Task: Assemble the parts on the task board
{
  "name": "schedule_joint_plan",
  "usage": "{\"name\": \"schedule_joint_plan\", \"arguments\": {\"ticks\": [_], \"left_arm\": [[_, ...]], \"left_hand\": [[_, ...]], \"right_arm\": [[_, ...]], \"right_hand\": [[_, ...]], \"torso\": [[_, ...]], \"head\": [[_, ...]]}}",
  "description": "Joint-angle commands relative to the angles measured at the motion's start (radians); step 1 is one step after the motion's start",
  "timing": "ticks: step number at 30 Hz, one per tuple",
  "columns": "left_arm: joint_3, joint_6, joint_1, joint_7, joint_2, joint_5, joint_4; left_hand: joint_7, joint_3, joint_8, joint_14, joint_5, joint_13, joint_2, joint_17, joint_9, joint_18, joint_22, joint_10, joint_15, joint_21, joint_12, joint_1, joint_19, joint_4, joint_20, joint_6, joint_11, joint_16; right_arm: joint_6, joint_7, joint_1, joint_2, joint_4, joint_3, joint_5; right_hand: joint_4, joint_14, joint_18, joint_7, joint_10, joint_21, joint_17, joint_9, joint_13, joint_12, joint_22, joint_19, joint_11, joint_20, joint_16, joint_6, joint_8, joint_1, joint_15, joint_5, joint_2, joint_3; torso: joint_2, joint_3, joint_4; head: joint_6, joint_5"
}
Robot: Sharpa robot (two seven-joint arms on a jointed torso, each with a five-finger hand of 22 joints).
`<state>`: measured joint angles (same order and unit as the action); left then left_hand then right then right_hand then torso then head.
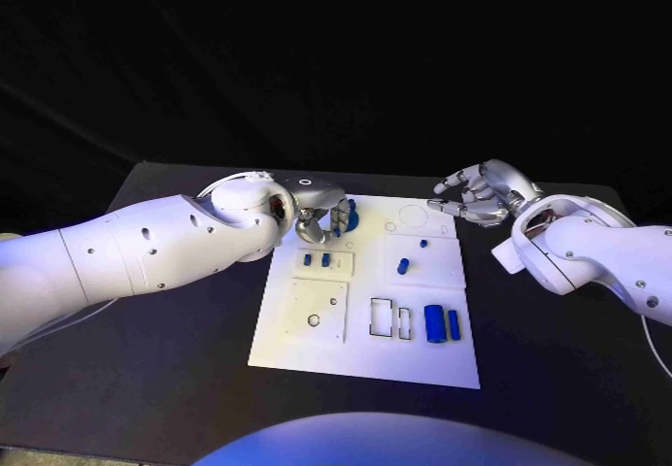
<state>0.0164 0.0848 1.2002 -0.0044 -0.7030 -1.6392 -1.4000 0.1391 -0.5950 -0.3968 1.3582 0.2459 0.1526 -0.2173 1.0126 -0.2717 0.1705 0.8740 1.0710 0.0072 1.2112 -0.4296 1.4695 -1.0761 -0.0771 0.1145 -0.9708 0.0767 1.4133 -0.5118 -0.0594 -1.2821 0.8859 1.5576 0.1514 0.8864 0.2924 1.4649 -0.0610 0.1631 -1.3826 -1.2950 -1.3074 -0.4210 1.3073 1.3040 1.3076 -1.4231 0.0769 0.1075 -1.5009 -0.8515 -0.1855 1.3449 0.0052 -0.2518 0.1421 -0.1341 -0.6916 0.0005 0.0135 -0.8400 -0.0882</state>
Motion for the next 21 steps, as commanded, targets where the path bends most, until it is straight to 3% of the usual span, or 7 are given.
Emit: {"name": "schedule_joint_plan", "arguments": {"ticks": [1, 11, 21], "left_arm": [[-0.003, -0.013, 0.0, -0.008, -0.016, 0.051, -0.01], [-0.003, -0.045, 0.0, -0.013, -0.051, 0.078, -0.005], [-0.002, -0.068, -0.001, -0.008, -0.05, 0.107, 0.005]], "left_hand": [[0.005, -0.004, 0.007, 0.004, -0.004, -0.001, -0.001, -0.002, -0.001, -0.019, 0.0, 0.007, 0.003, 0.006, 0.007, -0.013, -0.002, -0.003, 0.004, -0.002, 0.002, 0.002], [0.005, -0.004, 0.008, 0.002, -0.004, -0.001, -0.002, -0.007, -0.002, -0.019, -0.002, 0.008, 0.003, 0.005, 0.009, -0.015, 0.0, -0.004, 0.004, -0.003, 0.002, 0.001], [0.004, -0.004, 0.008, 0.001, -0.005, -0.001, -0.003, -0.01, -0.002, -0.018, -0.007, 0.008, 0.003, 0.002, 0.009, -0.015, 0.003, -0.003, 0.004, -0.003, 0.002, 0.0]], "right_arm": [[0.0, 0.006, 0.0, 0.001, -0.001, 0.0, 0.004], [0.0, 0.006, 0.0, 0.002, -0.002, 0.0, 0.004], [0.0, 0.006, 0.001, 0.001, -0.003, 0.0, 0.004]], "right_hand": [[-0.003, 0.066, -0.01, -0.001, 0.004, 0.005, -0.103, 0.002, 0.023, -0.003, 0.057, 0.009, -0.001, 0.0, 0.003, 0.001, -0.004, -0.004, -0.003, -0.003, -0.007, -0.001], [-0.003, 0.066, -0.01, -0.001, 0.004, 0.005, -0.103, 0.002, 0.023, -0.003, 0.057, 0.009, -0.001, 0.0, 0.003, 0.001, -0.004, -0.004, -0.003, -0.003, -0.007, -0.001], [-0.003, 0.066, -0.01, -0.001, 0.004, 0.005, -0.103, 0.002, 0.023, -0.003, 0.057, 0.009, -0.001, 0.0, 0.003, 0.001, -0.004, -0.004, -0.003, -0.003, -0.007, -0.001]], "torso": [[-0.002, -0.0013, 0.0007], [-0.003, -0.0017, 0.0008], [-0.003, -0.0015, 0.0029]], "head": [[0.002, -0.001], [-0.001, -0.004], [-0.006, -0.008]]}}
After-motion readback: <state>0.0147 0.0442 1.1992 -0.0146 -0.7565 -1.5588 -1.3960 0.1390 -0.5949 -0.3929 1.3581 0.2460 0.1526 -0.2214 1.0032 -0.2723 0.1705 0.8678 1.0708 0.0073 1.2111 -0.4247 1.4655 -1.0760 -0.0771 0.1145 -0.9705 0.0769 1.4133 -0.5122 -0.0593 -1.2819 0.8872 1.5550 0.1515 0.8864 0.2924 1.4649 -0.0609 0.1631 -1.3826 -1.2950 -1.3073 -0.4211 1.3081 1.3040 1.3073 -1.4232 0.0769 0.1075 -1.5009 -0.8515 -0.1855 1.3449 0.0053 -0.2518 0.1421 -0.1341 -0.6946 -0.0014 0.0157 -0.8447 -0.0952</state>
